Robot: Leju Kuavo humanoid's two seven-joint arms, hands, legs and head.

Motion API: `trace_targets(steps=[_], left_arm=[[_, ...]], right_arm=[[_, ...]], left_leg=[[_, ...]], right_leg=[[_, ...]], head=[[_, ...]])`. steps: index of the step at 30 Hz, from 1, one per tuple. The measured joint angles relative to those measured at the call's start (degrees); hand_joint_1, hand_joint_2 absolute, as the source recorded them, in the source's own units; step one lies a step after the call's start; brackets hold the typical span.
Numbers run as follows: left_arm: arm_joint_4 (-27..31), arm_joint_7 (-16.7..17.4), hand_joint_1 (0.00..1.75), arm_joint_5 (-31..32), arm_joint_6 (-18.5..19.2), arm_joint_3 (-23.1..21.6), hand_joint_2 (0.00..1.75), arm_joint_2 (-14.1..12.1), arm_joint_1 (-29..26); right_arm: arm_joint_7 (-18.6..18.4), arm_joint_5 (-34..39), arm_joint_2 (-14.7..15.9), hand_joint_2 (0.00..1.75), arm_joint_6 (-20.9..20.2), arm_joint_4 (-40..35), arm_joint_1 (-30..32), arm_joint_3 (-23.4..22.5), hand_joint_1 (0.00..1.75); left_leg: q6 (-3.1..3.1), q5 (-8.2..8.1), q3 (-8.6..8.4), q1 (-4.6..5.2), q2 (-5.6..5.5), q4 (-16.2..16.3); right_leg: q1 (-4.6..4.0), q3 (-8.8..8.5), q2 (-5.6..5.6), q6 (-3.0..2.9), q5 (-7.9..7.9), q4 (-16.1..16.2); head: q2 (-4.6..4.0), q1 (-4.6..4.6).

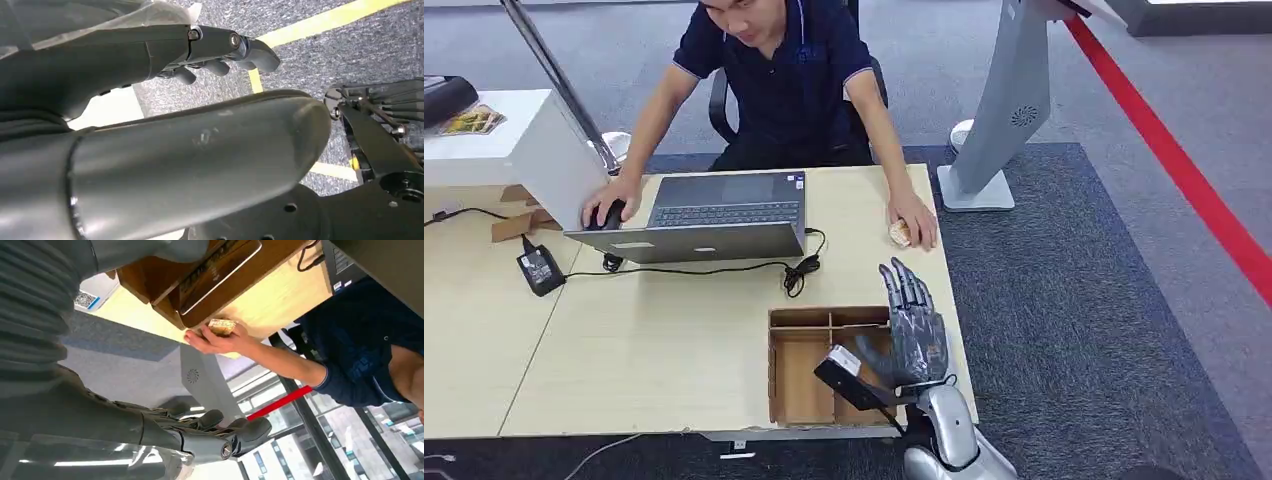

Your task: Pass the card to the sensor for recognition and then transmit it.

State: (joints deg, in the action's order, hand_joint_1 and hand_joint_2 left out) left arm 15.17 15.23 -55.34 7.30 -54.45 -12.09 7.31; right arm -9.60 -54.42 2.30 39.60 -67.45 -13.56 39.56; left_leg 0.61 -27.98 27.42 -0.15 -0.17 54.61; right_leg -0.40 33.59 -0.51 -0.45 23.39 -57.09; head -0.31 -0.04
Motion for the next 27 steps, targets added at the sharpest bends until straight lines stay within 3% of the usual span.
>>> trace_targets(steps=[1,6,27], left_arm=[[0.00,0.00,0.00,-0.02,0.00,0.00,0.00,0.00,0.00],[0.00,0.09,0.00,-0.09,-0.09,0.00,0.00,0.00,0.00],[0.00,0.09,0.00,-0.17,-0.09,0.00,0.00,0.00,-0.01]], right_arm=[[-0.02,0.09,0.02,1.75,0.00,0.00,0.01,0.00,0.45],[-0.20,0.17,0.02,1.75,0.00,0.20,0.13,0.04,0.30],[-0.52,0.26,0.04,1.75,0.00,1.31,0.38,0.09,0.30]], left_leg=[[0.00,0.00,0.00,0.00,0.00,0.00],[0.00,0.00,0.00,0.00,0.00,0.00],[0.00,0.00,0.00,0.00,0.00,0.00]], right_leg=[[0.00,0.00,0.00,0.00,0.00,0.00],[0.00,0.00,0.00,0.00,0.00,0.00],[0.00,0.00,0.00,0.00,0.00,0.00]], head=[[0.00,0.00],[0.00,0.00],[0.00,0.00]])
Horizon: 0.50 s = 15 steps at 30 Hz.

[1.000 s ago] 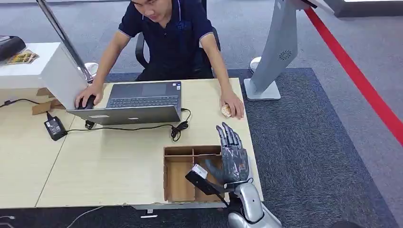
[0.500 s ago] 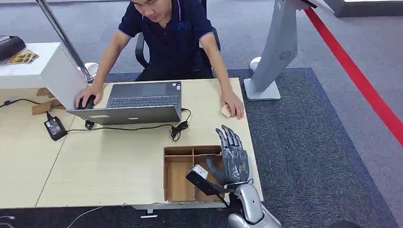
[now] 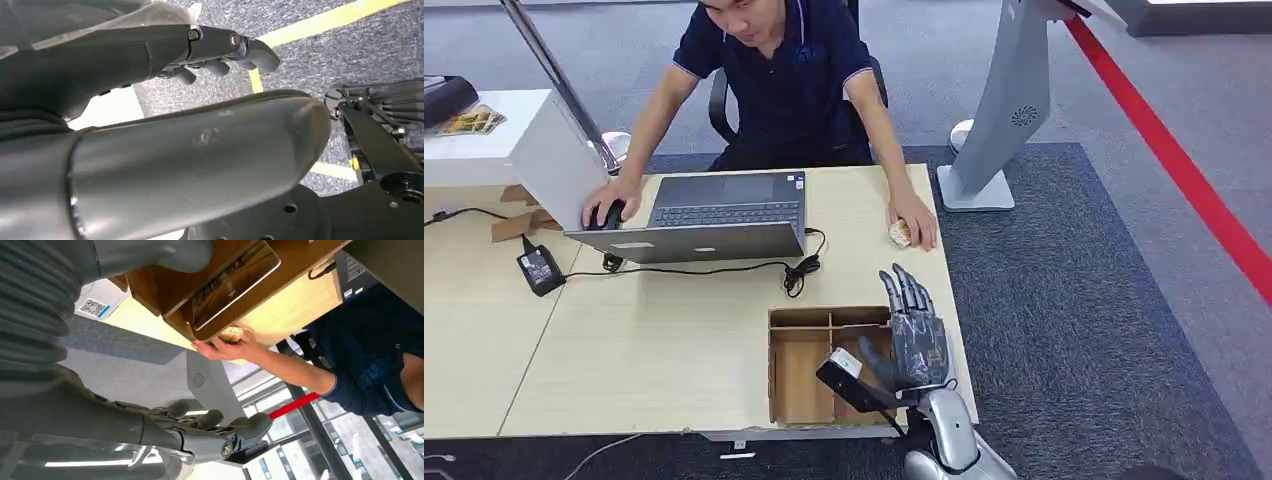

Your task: Pass the card to the sensor for recognition and then transmit it.

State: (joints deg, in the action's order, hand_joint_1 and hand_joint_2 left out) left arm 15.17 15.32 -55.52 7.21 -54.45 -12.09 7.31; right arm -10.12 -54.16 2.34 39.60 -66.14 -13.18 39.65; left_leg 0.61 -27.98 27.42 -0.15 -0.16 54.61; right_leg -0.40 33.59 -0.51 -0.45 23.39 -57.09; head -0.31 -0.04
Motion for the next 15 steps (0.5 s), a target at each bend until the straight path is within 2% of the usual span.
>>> trace_targets(steps=[5,13,15], left_arm=[[-0.04,0.00,0.00,-0.11,-0.02,0.00,0.00,0.00,0.00],[-0.04,0.00,0.00,-0.15,-0.02,0.00,0.00,0.00,-0.01],[-0.04,0.00,0.00,-0.15,-0.02,0.00,0.00,0.00,-0.01]], right_arm=[[0.00,0.15,0.04,1.75,0.00,0.42,0.08,0.02,0.47],[-0.20,0.22,0.04,1.75,0.00,0.48,0.12,0.17,0.54],[-0.26,0.26,0.07,1.75,0.00,0.48,0.12,0.24,0.61]], left_leg=[[0.00,0.00,0.00,0.00,0.00,0.00],[0.00,0.00,0.00,0.00,0.00,0.00],[0.00,0.00,0.00,0.00,0.00,0.00]], right_leg=[[0.00,0.00,0.00,0.00,0.00,0.00],[0.00,0.00,0.00,0.00,0.00,0.00],[0.00,0.00,0.00,0.00,0.00,0.00]], head=[[0.00,0.00],[0.00,0.00],[0.00,0.00]])
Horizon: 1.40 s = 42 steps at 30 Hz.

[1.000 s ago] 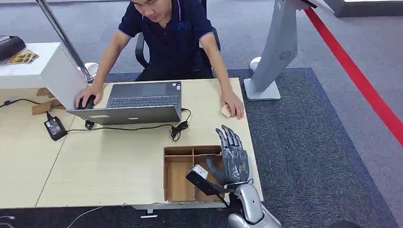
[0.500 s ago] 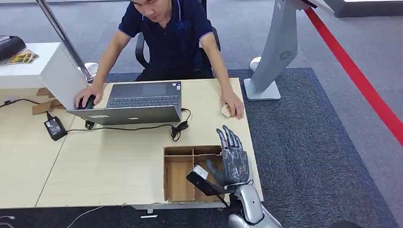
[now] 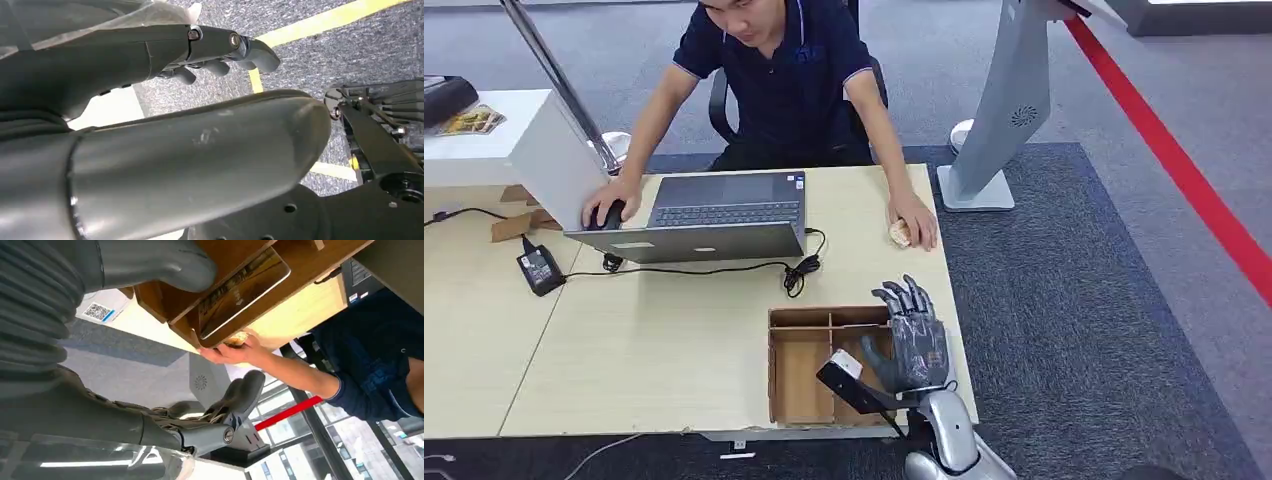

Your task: Pass the card to the sensor for recognition and then transmit it.

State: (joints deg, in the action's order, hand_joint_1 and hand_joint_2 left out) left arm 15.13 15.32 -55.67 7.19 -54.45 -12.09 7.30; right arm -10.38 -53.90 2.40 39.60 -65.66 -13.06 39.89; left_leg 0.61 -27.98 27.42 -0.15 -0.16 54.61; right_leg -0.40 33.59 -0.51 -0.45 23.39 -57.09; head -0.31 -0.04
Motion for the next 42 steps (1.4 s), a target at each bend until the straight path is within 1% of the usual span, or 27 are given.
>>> trace_targets(steps=[10,11,13,15,19,20,23,26,27,28,29,33,34,38,41,42], left_arm=[[0.00,0.00,0.00,0.02,0.00,0.00,0.00,0.00,0.00],[0.00,0.00,0.00,0.02,0.00,0.00,0.00,0.00,0.00],[0.00,0.00,0.00,0.02,0.00,0.00,0.00,0.00,0.00],[0.00,0.00,0.00,0.04,0.00,0.00,0.00,0.00,0.00],[0.00,0.00,0.00,0.04,0.00,0.00,0.00,0.00,0.00],[0.00,0.00,0.00,0.04,0.00,0.00,0.00,0.00,0.00],[0.00,0.00,0.00,0.04,0.00,0.00,0.00,0.00,0.00],[0.00,0.00,0.00,0.04,0.00,0.00,0.00,0.00,0.00],[0.00,0.00,0.00,0.02,0.00,0.00,0.00,0.00,0.00],[0.00,0.00,0.00,0.04,0.00,0.00,0.00,0.00,0.00],[0.00,0.00,0.00,0.04,0.00,0.00,0.00,0.00,0.00],[0.00,0.00,0.00,0.04,0.00,0.00,0.00,0.00,0.00],[0.00,0.00,0.00,0.04,0.00,0.00,0.00,0.00,0.00],[0.00,0.00,0.00,0.02,0.00,0.00,0.00,0.00,0.00],[0.00,0.00,0.00,0.02,0.00,0.00,0.00,0.00,0.00],[0.00,0.00,0.00,0.00,0.00,0.00,0.00,0.00,0.00]], right_arm=[[-0.15,0.05,0.00,1.75,0.00,0.00,0.00,0.13,0.68],[-0.15,0.05,0.00,1.75,0.00,0.00,0.00,0.13,0.75],[-0.15,0.05,0.00,1.75,0.00,0.00,0.00,0.13,0.77],[-0.15,0.05,0.00,1.75,0.00,0.00,0.00,0.13,0.86],[-0.15,0.05,0.00,1.75,0.00,0.00,0.00,0.13,0.82],[-0.15,0.05,0.00,1.75,0.00,0.00,0.00,0.13,0.86],[-0.15,0.05,0.00,1.75,0.00,0.00,0.00,0.13,0.86],[-0.15,0.07,0.00,1.75,0.00,0.00,0.00,0.18,0.93],[-0.15,0.05,0.00,1.75,0.00,0.00,0.00,0.20,0.87],[-0.13,0.05,0.00,1.75,0.00,0.00,0.00,0.22,0.87],[-0.13,0.05,0.00,1.75,0.00,0.00,0.00,0.24,0.91],[-0.11,0.05,0.00,1.75,0.00,0.00,0.00,0.31,0.89],[-0.09,0.05,0.00,1.75,0.00,0.00,0.00,0.33,0.93],[0.04,0.05,-0.02,1.75,0.00,0.00,0.00,0.37,0.91],[0.04,0.07,-0.02,1.75,0.00,0.00,0.00,0.39,0.94],[0.07,0.18,-0.02,1.75,0.00,0.00,0.00,0.42,0.98]], left_leg=[[0.00,0.00,0.00,0.00,0.00,0.00],[0.00,0.00,0.00,0.00,0.00,0.00],[0.00,0.00,0.00,0.00,0.00,0.00],[0.00,0.00,0.00,0.00,0.00,0.00],[0.00,0.00,0.00,0.00,0.00,0.00],[0.00,0.00,0.00,0.00,0.00,0.00],[0.00,0.00,0.00,0.00,0.00,0.00],[0.00,0.00,0.00,0.00,0.00,0.00],[0.00,0.00,0.00,0.00,0.00,0.00],[0.00,0.00,0.00,0.00,0.00,0.00],[0.00,0.00,0.00,0.00,0.00,0.00],[0.00,0.00,0.00,0.00,0.00,0.00],[0.00,0.00,0.00,0.00,0.00,0.00],[0.00,0.00,0.00,0.00,0.00,0.00],[0.00,0.00,0.00,0.00,0.00,0.00],[0.00,0.00,0.00,0.00,0.00,0.00]], right_leg=[[0.00,0.00,0.00,0.00,0.00,0.00],[0.00,0.00,0.00,0.00,0.00,0.00],[0.00,0.00,0.00,0.00,0.00,0.00],[0.00,0.00,0.00,0.00,0.00,0.00],[0.00,0.00,0.00,0.00,0.00,0.00],[0.00,0.00,0.00,0.00,0.00,0.00],[0.00,0.00,0.00,0.00,0.00,0.00],[0.00,0.00,0.00,0.00,0.00,0.00],[0.00,0.00,0.00,0.00,0.00,0.00],[0.00,0.00,0.00,0.00,0.00,0.00],[0.00,0.00,0.00,0.00,0.00,0.00],[0.00,0.00,0.00,0.00,0.00,0.00],[0.00,0.00,0.00,0.00,0.00,0.00],[0.00,0.00,0.00,0.00,0.00,0.00],[0.00,0.00,0.00,0.00,0.00,0.00],[0.00,0.00,0.00,0.00,0.00,0.00]], head=[[0.00,0.00],[0.00,0.00],[0.00,0.00],[0.00,0.00],[0.00,0.00],[0.00,0.00],[0.00,0.00],[0.00,0.00],[0.00,0.00],[0.00,0.00],[0.00,0.00],[0.00,0.00],[0.00,0.00],[0.00,0.00],[0.00,0.00],[0.00,0.00]])
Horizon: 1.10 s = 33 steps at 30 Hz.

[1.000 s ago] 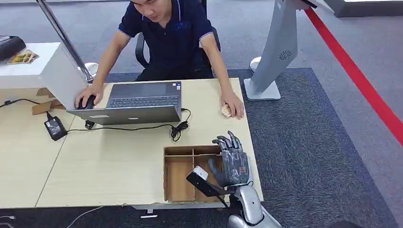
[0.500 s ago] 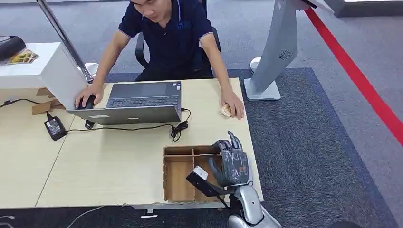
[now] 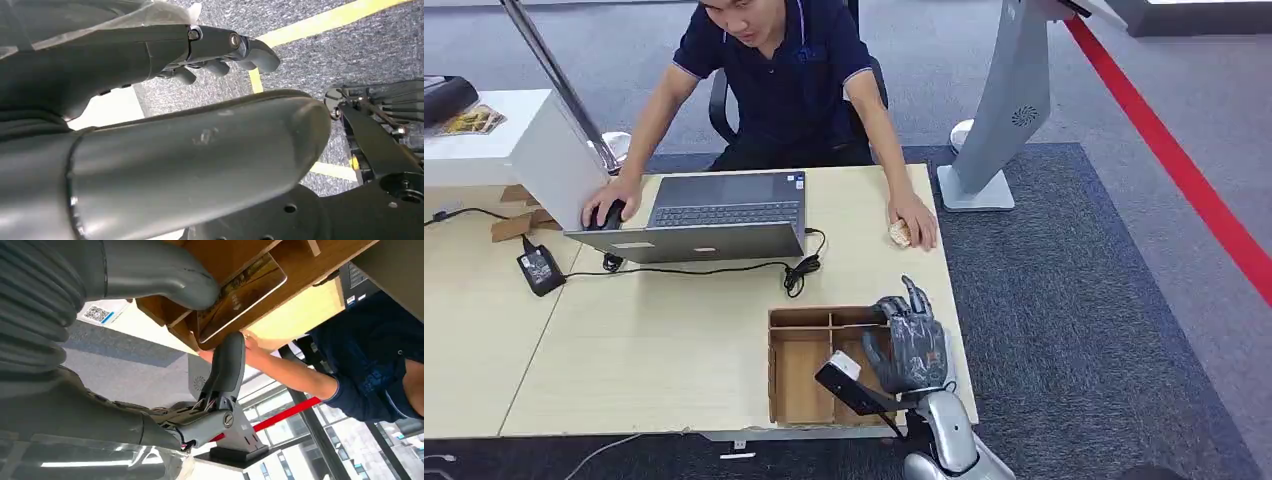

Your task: Pass the card to the sensor for recognition and then transmit it.

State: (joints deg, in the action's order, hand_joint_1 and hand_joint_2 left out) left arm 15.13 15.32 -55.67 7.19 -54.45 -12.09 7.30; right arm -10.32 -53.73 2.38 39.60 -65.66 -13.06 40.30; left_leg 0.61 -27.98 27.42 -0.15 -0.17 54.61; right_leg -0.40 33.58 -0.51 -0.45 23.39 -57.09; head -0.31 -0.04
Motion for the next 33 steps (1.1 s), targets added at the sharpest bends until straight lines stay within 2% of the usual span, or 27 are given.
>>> trace_targets(steps=[3,7,8,10,11,24,33], left_arm=[[0.00,0.00,0.00,-0.02,0.00,0.00,0.00,0.00,0.00],[0.00,0.00,0.00,-0.04,0.00,0.00,0.00,0.00,0.00],[0.00,0.00,0.00,-0.04,0.00,0.00,0.00,0.00,0.00],[0.00,0.00,0.00,-0.04,0.00,0.00,0.00,0.00,0.00],[0.00,0.00,0.00,-0.07,0.00,0.00,0.00,0.00,0.01],[0.00,0.02,0.00,-0.11,-0.11,0.00,0.00,0.00,0.01],[0.00,0.02,0.00,-0.18,-0.09,0.00,0.00,0.00,-0.01]], right_arm=[[0.11,0.44,-0.09,1.75,0.02,0.02,0.00,0.02,0.91],[0.30,0.92,-0.26,1.75,0.09,0.11,0.02,0.11,0.96],[0.37,0.94,-0.31,1.75,0.09,0.15,0.02,0.13,1.06],[0.57,1.14,-0.52,1.75,0.11,0.17,0.02,0.17,1.66],[0.68,1.29,-0.59,1.75,0.13,0.18,0.03,0.22,1.75],[5.53,2.95,-2.56,1.75,0.52,2.58,0.46,-0.02,1.75],[7.32,1.11,-3.72,1.75,0.70,3.69,1.12,-2.78,1.75]], left_leg=[[0.00,0.00,0.00,0.00,0.00,0.00],[0.00,0.00,0.00,0.00,0.00,0.00],[0.00,0.00,0.00,0.00,0.00,0.00],[0.00,0.00,-0.01,0.00,0.00,0.00],[0.00,0.00,-0.01,0.00,0.00,0.00],[0.00,0.00,-0.04,0.00,0.01,0.00],[0.00,0.00,-0.09,0.00,0.01,0.00]], right_leg=[[0.00,0.00,0.00,0.00,0.00,0.00],[0.00,0.00,0.00,0.00,0.00,0.00],[0.00,0.00,0.00,0.00,0.00,0.00],[0.00,0.00,0.00,0.00,0.00,0.00],[0.00,0.00,0.00,0.00,0.00,0.00],[-0.01,-0.01,-0.01,0.00,0.00,0.00],[-0.02,-0.06,-0.01,0.00,0.00,0.00]], head=[[0.00,0.00],[0.00,0.00],[0.00,0.00],[0.00,0.00],[0.00,-0.02],[0.00,0.00],[0.00,0.00]])
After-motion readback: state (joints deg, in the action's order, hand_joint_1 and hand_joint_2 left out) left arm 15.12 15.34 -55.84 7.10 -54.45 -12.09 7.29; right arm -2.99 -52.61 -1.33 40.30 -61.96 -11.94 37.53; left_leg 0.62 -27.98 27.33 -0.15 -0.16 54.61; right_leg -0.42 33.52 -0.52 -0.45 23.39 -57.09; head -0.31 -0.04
